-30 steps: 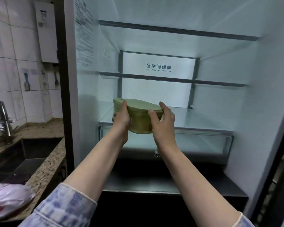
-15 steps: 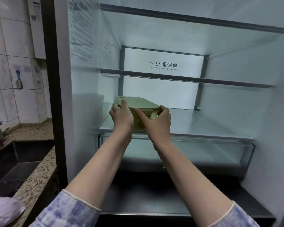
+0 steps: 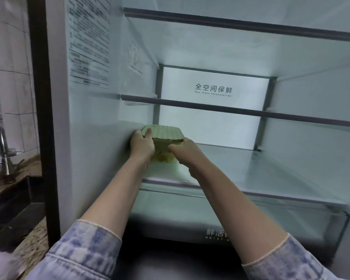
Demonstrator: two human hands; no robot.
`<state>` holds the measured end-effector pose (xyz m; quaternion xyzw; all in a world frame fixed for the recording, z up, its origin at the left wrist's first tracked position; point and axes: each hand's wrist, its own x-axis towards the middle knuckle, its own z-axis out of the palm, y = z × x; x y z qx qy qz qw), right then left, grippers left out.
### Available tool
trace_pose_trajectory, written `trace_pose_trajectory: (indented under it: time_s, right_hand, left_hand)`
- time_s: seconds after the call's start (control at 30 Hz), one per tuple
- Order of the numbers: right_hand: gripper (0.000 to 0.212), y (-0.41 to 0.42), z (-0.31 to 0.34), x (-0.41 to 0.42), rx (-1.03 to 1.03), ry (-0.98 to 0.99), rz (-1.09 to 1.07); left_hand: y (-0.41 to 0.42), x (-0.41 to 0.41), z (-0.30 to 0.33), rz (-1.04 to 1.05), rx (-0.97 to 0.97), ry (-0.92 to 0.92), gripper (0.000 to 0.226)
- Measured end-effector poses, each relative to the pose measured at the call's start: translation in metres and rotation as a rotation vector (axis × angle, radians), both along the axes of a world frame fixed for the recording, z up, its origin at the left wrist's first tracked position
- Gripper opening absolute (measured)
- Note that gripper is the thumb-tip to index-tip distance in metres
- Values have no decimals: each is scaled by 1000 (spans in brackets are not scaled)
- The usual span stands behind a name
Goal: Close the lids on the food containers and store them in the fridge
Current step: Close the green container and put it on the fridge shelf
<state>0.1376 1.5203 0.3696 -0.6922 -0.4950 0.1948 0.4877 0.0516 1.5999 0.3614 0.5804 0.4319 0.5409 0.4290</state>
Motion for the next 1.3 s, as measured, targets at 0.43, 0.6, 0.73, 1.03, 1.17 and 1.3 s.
trace_pose_trajectory:
  time_s: [0.43, 0.6, 0.73, 1.03, 1.17, 1.3]
  right_hand:
    - [12, 36, 5, 11, 71, 709, 99]
    - [15, 51, 3, 20, 64, 737, 55]
    - [28, 56, 6, 24, 75, 781, 63]
    - [26, 59, 7, 16, 121, 824, 64]
    - [18, 45, -3, 4, 168, 759, 5]
    - [15, 12, -12, -7, 308, 687, 8]
  left_hand:
    - [8, 27, -1, -111, -153, -77, 58]
    - [14, 24, -14, -190, -188, -48, 47]
    - [16, 21, -16, -212, -218, -29, 41]
    - [8, 14, -16, -217, -200, -59, 15]
    - [-9, 5, -15, -230, -167, -143, 22]
    - [-36, -4, -12, -210, -88, -251, 29]
